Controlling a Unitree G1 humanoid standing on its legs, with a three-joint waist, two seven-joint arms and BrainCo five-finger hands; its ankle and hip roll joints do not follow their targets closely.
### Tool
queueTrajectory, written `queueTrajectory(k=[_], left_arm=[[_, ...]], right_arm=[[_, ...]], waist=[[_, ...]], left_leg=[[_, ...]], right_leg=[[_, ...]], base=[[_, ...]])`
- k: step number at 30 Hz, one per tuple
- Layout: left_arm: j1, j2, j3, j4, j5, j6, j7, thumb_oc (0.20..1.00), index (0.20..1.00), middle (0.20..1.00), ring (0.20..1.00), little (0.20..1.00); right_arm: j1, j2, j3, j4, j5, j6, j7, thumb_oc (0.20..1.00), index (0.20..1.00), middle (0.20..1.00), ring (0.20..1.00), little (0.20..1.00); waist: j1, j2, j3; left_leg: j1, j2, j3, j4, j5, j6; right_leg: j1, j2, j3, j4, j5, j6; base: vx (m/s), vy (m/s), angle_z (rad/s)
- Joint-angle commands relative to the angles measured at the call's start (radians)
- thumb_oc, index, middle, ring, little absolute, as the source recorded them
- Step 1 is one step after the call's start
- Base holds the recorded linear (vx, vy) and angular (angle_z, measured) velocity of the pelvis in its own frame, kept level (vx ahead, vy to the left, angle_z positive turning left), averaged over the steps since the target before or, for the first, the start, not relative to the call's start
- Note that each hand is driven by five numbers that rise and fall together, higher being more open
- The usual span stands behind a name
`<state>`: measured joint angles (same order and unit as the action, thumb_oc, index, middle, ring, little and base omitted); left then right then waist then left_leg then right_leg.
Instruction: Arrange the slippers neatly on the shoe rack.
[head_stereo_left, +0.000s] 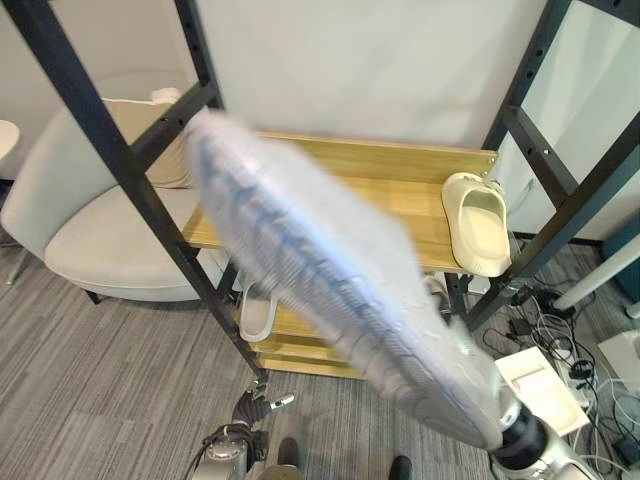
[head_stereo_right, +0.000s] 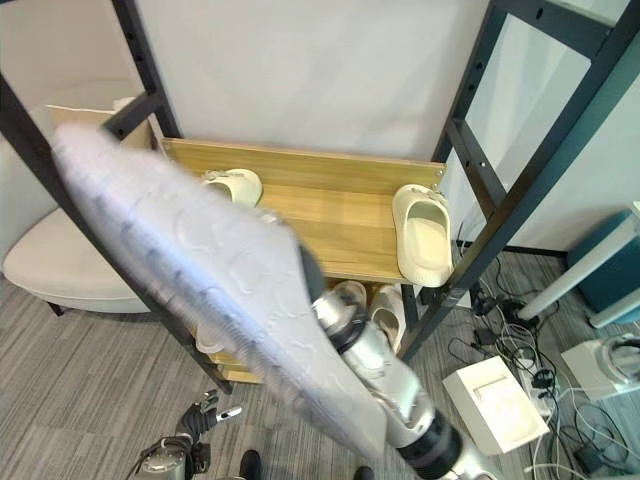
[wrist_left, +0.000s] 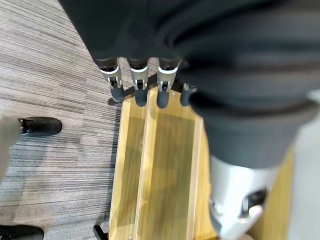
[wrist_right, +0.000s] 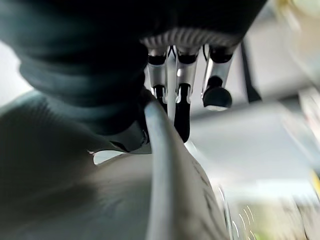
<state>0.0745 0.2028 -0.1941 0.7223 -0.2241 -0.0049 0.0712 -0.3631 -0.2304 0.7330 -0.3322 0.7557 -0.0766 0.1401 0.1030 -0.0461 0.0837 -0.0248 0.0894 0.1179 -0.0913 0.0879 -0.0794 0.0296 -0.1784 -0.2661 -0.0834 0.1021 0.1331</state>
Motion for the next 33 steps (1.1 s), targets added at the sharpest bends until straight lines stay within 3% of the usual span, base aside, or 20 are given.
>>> queueTrajectory(k=[1, 4, 5, 6, 7, 10, 12, 16, 18, 21, 24, 28, 29, 30, 31, 33], left_arm=[[-0.116, 0.045, -0.011, 0.026, -0.016, -0.053, -0.001, 1.000, 1.000, 1.000, 1.000, 1.000], [-0.158, 0.055, -0.029, -0.001, -0.029, -0.062, 0.034, 1.000, 1.000, 1.000, 1.000, 1.000], [-0.177, 0.056, -0.038, -0.009, -0.042, -0.068, 0.050, 1.000, 1.000, 1.000, 1.000, 1.000], [-0.229, 0.064, -0.078, -0.041, -0.082, -0.089, 0.096, 1.000, 1.000, 1.000, 1.000, 1.000], [-0.231, 0.064, -0.078, -0.041, -0.082, -0.089, 0.096, 1.000, 1.000, 1.000, 1.000, 1.000], [-0.298, 0.083, -0.160, -0.125, -0.120, -0.138, 0.140, 1.000, 1.000, 1.000, 1.000, 1.000], [-0.320, 0.092, -0.192, -0.170, -0.155, -0.149, 0.138, 1.000, 1.000, 1.000, 1.000, 1.000], [-0.337, 0.124, -0.237, -0.235, -0.178, -0.162, 0.128, 1.000, 1.000, 1.000, 1.000, 1.000], [-0.345, 0.132, -0.259, -0.245, -0.177, -0.158, 0.119, 1.000, 1.000, 1.000, 1.000, 1.000], [-0.356, 0.133, -0.269, -0.246, -0.172, -0.152, 0.119, 1.000, 1.000, 1.000, 1.000, 1.000], [-0.380, 0.129, -0.305, -0.252, -0.174, -0.153, 0.121, 1.000, 1.000, 1.000, 1.000, 1.000], [-0.389, 0.137, -0.319, -0.266, -0.176, -0.154, 0.122, 1.000, 1.000, 1.000, 1.000, 1.000], [-0.393, 0.137, -0.320, -0.268, -0.180, -0.155, 0.130, 1.000, 1.000, 1.000, 1.000, 1.000], [-0.402, 0.140, -0.316, -0.277, -0.183, -0.155, 0.136, 1.000, 1.000, 1.000, 1.000, 1.000], [-0.405, 0.140, -0.313, -0.274, -0.188, -0.156, 0.140, 1.000, 1.000, 1.000, 1.000, 1.000], [-0.413, 0.141, -0.312, -0.278, -0.196, -0.158, 0.148, 1.000, 1.000, 1.000, 1.000, 1.000]], right_arm=[[-0.102, 0.001, -0.069, 0.002, -0.060, 0.009, 0.049, 0.200, 0.200, 0.200, 0.200, 0.200], [-0.151, -0.019, -0.048, 0.195, -0.479, 0.033, -0.024, 0.200, 0.200, 0.200, 0.200, 0.200], [-0.170, -0.019, -0.063, 0.244, -0.589, 0.030, -0.082, 0.200, 0.200, 0.200, 0.200, 0.200], [-0.255, -0.026, -0.117, 0.375, -0.879, 0.035, -0.220, 0.200, 0.200, 0.200, 0.200, 0.200], [-0.257, -0.025, -0.118, 0.377, -0.879, 0.034, -0.221, 0.200, 0.200, 0.200, 0.200, 0.200], [-0.387, -0.030, -0.219, 0.608, -1.121, 0.071, -0.450, 0.200, 0.200, 0.200, 0.200, 0.200], [-0.464, -0.060, -0.281, 0.704, -1.194, 0.113, -0.539, 0.200, 0.200, 0.200, 0.200, 0.200], [-0.596, -0.153, -0.383, 0.837, -1.213, 0.175, -0.668, 0.200, 0.200, 0.200, 0.200, 0.200], [-0.682, -0.222, -0.391, 0.935, -1.206, 0.200, -0.688, 0.200, 0.200, 0.200, 0.200, 0.200], [-0.724, -0.243, -0.391, 0.997, -1.182, 0.210, -0.702, 0.200, 0.200, 0.200, 0.200, 0.200], [-0.792, -0.301, -0.360, 1.192, -1.148, 0.221, -0.724, 0.200, 0.200, 0.200, 0.200, 0.200], [-0.836, -0.326, -0.338, 1.306, -1.111, 0.215, -0.724, 0.200, 0.200, 0.200, 0.200, 0.200], [-0.848, -0.324, -0.326, 1.363, -1.093, 0.214, -0.720, 0.200, 0.200, 0.200, 0.200, 0.200], [-0.866, -0.325, -0.316, 1.407, -1.081, 0.213, -0.720, 0.200, 0.200, 0.200, 0.200, 0.200], [-0.870, -0.322, -0.314, 1.417, -1.074, 0.216, -0.722, 0.200, 0.200, 0.200, 0.200, 0.200], [-0.891, -0.320, -0.306, 1.468, -1.058, 0.219, -0.722, 0.200, 0.200, 0.200, 0.200, 0.200]], waist=[[0.029, -0.014, 0.048], [0.044, -0.004, 0.115], [0.049, -0.002, 0.142], [0.066, 0.013, 0.211], [0.065, 0.012, 0.208], [0.088, 0.041, 0.253], [0.102, 0.056, 0.262], [0.120, 0.064, 0.288], [0.137, 0.058, 0.312], [0.145, 0.054, 0.321], [0.163, 0.058, 0.352], [0.171, 0.069, 0.360], [0.176, 0.069, 0.364], [0.181, 0.077, 0.371], [0.180, 0.074, 0.373], [0.182, 0.080, 0.382]], left_leg=[[0.030, 0.005, -0.016, 0.004, -0.027, -0.014], [-0.015, 0.008, -0.050, 0.028, -0.017, -0.008], [-0.052, 0.007, -0.062, 0.072, -0.025, -0.003], [-0.153, -0.006, -0.103, 0.172, -0.045, 0.007], [-0.160, -0.006, -0.104, 0.173, -0.042, 0.008], [-0.306, -0.032, -0.166, 0.286, -0.058, 0.015], [-0.362, -0.047, -0.199, 0.319, -0.063, 0.020], [-0.467, -0.065, -0.225, 0.385, -0.079, 0.027], [-0.533, -0.068, -0.236, 0.423, -0.084, 0.031], [-0.563, -0.070, -0.244, 0.441, -0.087, 0.030], [-0.621, -0.080, -0.262, 0.476, -0.095, 0.035], [-0.643, -0.089, -0.272, 0.484, -0.099, 0.037], [-0.640, -0.090, -0.274, 0.499, -0.131, 0.035], [-0.656, -0.094, -0.274, 0.494, -0.101, 0.040], [-0.647, -0.095, -0.276, 0.504, -0.134, 0.036], [-0.652, -0.100, -0.275, 0.506, -0.135, 0.038]], right_leg=[[0.062, -0.053, 0.004, 0.043, -0.037, 0.048], [0.012, -0.056, -0.002, 0.116, -0.068, 0.041], [-0.013, -0.062, -0.004, 0.147, -0.076, 0.037], [-0.090, -0.081, -0.016, 0.230, -0.094, 0.028], [-0.095, -0.081, -0.017, 0.229, -0.091, 0.027], [-0.193, -0.111, -0.044, 0.334, -0.110, 0.024], [-0.230, -0.121, -0.061, 0.376, -0.127, 0.023], [-0.326, -0.128, -0.061, 0.465, -0.147, 0.021], [-0.385, -0.127, -0.063, 0.503, -0.153, 0.020], [-0.402, -0.126, -0.065, 0.509, -0.159, 0.018], [-0.438, -0.126, -0.083, 0.537, -0.172, 0.018], [-0.454, -0.126, -0.093, 0.548, -0.180, 0.017], [-0.449, -0.125, -0.085, 0.558, -0.208, 0.024], [-0.457, -0.125, -0.096, 0.550, -0.187, 0.014], [-0.450, -0.125, -0.086, 0.559, -0.213, 0.023], [-0.452, -0.127, -0.087, 0.563, -0.218, 0.021]], base=[[-0.07, -0.039, 0.26], [-0.19, -0.042, 0.18], [-0.43, -0.048, 0.28], [-0.34, -0.030, 0.31], [-0.36, -0.027, 0.43], [-0.19, -0.005, 0.56], [-0.10, 0.029, 0.36], [-0.07, 0.053, 0.54], [-0.05, 0.036, 0.14], [-0.01, 0.004, 0.18], [0.00, 0.018, 0.21], [0.03, -0.002, 0.17], [0.03, 0.031, 0.17], [0.11, -0.013, 0.14], [0.03, 0.002, 0.12], [0.05, -0.015, 0.02]])
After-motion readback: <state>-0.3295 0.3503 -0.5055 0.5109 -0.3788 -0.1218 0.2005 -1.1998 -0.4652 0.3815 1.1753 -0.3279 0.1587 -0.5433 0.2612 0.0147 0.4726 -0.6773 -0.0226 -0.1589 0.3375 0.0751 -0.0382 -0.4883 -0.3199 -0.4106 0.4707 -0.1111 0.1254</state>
